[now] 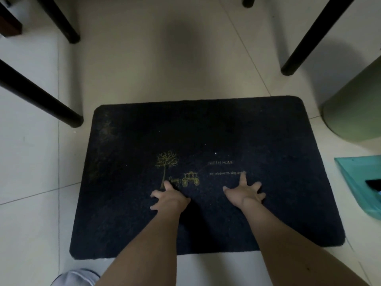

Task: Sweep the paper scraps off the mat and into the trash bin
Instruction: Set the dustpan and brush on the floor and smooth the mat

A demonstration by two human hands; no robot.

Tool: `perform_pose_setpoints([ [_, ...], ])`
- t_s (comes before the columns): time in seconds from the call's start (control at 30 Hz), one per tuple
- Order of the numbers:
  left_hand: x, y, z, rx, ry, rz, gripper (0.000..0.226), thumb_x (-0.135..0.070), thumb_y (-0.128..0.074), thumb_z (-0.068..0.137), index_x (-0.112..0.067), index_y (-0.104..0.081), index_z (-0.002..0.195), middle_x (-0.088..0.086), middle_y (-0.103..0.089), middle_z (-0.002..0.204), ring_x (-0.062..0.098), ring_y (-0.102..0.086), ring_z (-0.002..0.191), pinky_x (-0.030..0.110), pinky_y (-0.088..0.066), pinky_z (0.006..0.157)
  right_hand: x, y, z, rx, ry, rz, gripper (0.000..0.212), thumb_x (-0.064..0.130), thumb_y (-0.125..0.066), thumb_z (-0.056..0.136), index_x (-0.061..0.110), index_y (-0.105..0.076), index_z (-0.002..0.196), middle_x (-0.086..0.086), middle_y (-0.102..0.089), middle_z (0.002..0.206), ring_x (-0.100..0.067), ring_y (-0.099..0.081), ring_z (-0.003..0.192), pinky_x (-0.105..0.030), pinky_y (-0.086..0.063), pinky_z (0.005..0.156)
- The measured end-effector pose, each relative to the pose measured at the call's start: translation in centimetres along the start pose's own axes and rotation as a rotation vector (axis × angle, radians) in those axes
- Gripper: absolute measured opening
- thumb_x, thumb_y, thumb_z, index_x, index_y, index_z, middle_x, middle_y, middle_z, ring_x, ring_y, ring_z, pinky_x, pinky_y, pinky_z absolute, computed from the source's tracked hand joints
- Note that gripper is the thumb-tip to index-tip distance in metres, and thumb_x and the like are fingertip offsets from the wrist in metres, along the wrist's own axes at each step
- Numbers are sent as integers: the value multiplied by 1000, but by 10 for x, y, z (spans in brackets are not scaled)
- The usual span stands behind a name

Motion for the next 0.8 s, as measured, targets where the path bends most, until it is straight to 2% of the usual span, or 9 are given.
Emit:
perform_pose_setpoints([
  [0.1,-5,2,4,11,39,-1,105,-52,-70,76,-36,5,149,19,8,150,47,-28,135,51,-40,106,17,12,9,17,36,-42,91,66,-48,84,43,16,146,-11,20,155,-45,6,142,-51,-21,113],
  [0.37,-29,5,7,10,72,86,106,-61,-56,82,-28,18,151,20,10,156,46,-7,143,54,-32,108,39,29,28,-13,69,-108,94,67,-51,82,44,15,145,-9,19,155,-44,6,142,-53,-25,111],
  [0.57,-40,10,9,8,93,30,105,-57,-59,82,-31,16,151,22,15,155,46,-14,143,56,-26,111,50,39,37,-23,69,-173,95,69,-50,81,42,14,146,-12,15,155,-46,2,141,-52,-21,115],
  [0.67,-45,17,19,-10,37,65,101,-57,-57,83,-27,10,152,22,7,156,46,-13,143,55,-29,110,53,42,40,-23,60,-200,97,71,-50,79,41,14,147,-15,11,154,-46,-5,140,-52,-22,115],
  [0.73,-48,18,23,-15,28,115,101,-60,-54,83,-25,12,153,20,1,157,46,-9,143,54,-31,109,54,42,42,-20,59,-206,99,72,-50,78,41,14,146,-15,11,153,-46,-8,139,-52,-23,114],
  [0.8,-48,19,22,-5,64,144,102,-62,-52,84,-27,16,152,20,3,157,46,-5,144,54,-30,109,56,42,41,-23,59,-208,99,72,-50,78,41,14,146,-15,11,153,-46,-8,138,-53,-24,113],
])
Point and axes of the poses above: each hand's wrist, its own z-axis towards the middle knuckle, its own y-axis out of the back of the hand, x = y × z, the point moved 4 cm from there along z, towards the middle knuckle
